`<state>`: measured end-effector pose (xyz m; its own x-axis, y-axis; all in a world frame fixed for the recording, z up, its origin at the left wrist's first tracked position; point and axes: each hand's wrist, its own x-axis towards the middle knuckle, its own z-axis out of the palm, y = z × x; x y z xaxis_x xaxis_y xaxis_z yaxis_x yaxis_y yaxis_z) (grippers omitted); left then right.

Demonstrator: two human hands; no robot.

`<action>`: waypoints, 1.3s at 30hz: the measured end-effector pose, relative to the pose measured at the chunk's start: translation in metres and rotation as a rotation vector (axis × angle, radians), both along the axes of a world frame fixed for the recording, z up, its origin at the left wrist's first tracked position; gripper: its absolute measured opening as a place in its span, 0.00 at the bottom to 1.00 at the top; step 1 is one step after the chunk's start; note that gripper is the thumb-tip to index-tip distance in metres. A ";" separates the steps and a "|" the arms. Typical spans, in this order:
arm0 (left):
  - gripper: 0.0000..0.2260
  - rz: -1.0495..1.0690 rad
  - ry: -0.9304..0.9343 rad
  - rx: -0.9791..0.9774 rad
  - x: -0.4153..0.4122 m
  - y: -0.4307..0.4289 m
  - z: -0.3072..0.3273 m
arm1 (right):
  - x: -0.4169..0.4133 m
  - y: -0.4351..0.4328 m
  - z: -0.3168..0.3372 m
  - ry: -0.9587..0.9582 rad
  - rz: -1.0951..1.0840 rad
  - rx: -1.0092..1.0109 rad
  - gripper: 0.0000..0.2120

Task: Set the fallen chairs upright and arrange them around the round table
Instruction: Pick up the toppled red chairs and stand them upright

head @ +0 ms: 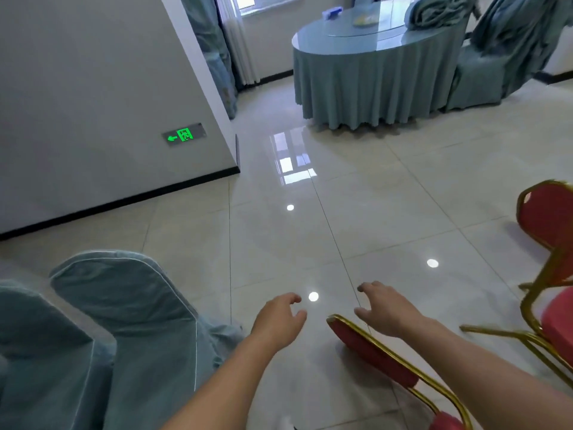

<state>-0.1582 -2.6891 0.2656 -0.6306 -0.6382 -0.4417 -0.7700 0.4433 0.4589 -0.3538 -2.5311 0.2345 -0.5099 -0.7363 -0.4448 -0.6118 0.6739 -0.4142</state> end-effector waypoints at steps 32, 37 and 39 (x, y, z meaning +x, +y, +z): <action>0.20 -0.936 -0.495 0.161 -0.343 -0.124 -0.213 | -0.116 -0.015 -0.180 -0.289 -0.894 0.231 0.24; 0.21 -0.930 -0.520 0.160 -0.336 -0.113 -0.274 | -0.114 -0.010 -0.234 -0.259 -0.839 0.242 0.23; 0.22 -0.932 -0.512 0.159 -0.334 -0.106 -0.302 | -0.114 -0.007 -0.258 -0.238 -0.819 0.236 0.23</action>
<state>-0.4927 -2.7954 -0.0361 -0.5552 0.0863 -0.8272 -0.2763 0.9189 0.2814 -0.4674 -2.5376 -0.0235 -0.7114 -0.0562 -0.7005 0.1854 0.9465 -0.2642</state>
